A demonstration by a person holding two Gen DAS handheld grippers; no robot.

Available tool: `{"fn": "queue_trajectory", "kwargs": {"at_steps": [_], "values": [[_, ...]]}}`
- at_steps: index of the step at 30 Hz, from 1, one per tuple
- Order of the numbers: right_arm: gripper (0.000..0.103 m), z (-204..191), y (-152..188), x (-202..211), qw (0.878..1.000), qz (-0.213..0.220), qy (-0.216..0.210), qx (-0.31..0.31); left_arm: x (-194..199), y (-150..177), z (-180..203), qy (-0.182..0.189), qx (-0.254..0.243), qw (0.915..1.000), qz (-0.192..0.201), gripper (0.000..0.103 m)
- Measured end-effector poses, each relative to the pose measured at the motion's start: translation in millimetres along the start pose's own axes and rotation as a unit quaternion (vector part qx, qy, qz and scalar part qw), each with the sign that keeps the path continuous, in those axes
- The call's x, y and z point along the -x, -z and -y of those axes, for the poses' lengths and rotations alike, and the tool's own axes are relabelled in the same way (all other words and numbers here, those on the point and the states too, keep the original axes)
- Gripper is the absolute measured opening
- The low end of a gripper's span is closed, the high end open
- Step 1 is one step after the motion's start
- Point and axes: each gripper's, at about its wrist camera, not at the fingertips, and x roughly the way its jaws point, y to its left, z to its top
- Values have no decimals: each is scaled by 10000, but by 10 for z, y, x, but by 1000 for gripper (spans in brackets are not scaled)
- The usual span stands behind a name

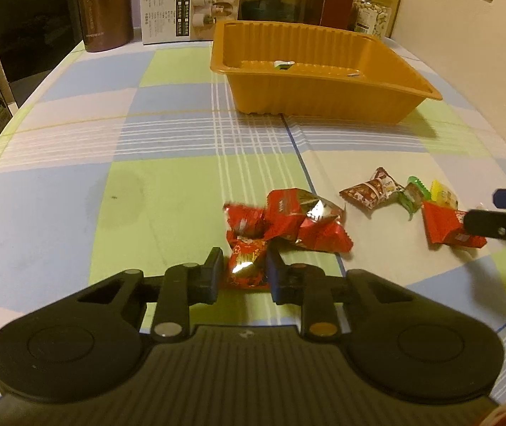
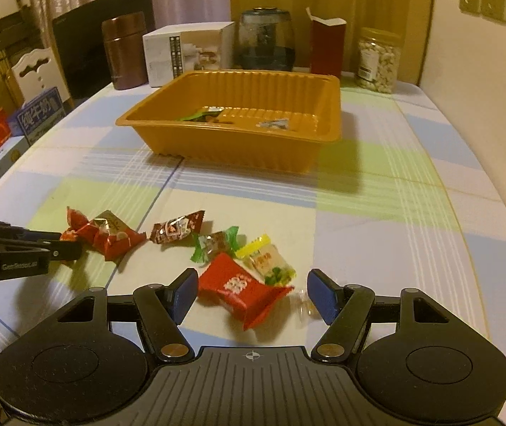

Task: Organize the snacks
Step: 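Grasp a red wrapped candy with the left tool, then grasp the red square printed candy with the right tool while the left tool holds its candy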

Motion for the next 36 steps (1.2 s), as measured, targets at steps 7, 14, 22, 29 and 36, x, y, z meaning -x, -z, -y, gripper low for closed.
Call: {"fn": "queue_trajectory", "kwargs": {"at_steps": [7,14,22,29,36], "values": [[67,-74,-7,-132,9994,-92,-94,325,204,133,47,158,-90,9998,-91,22],[59,-236,122,-118,9969,-498,-493,349,376,210,140,289,-217,9993,-35,21],[59,-239,120,-55,9988,-332,-365,-11,379,204,98,168,-102,9998,41,23],[59,-134,40,-209,9979,-388,-174,-483,254,213,85,97,-445,9989,88,44],[59,-107,72,-299,9968,-401,-178,-672,124,245,73,227,-651,9976,31,44]]}}
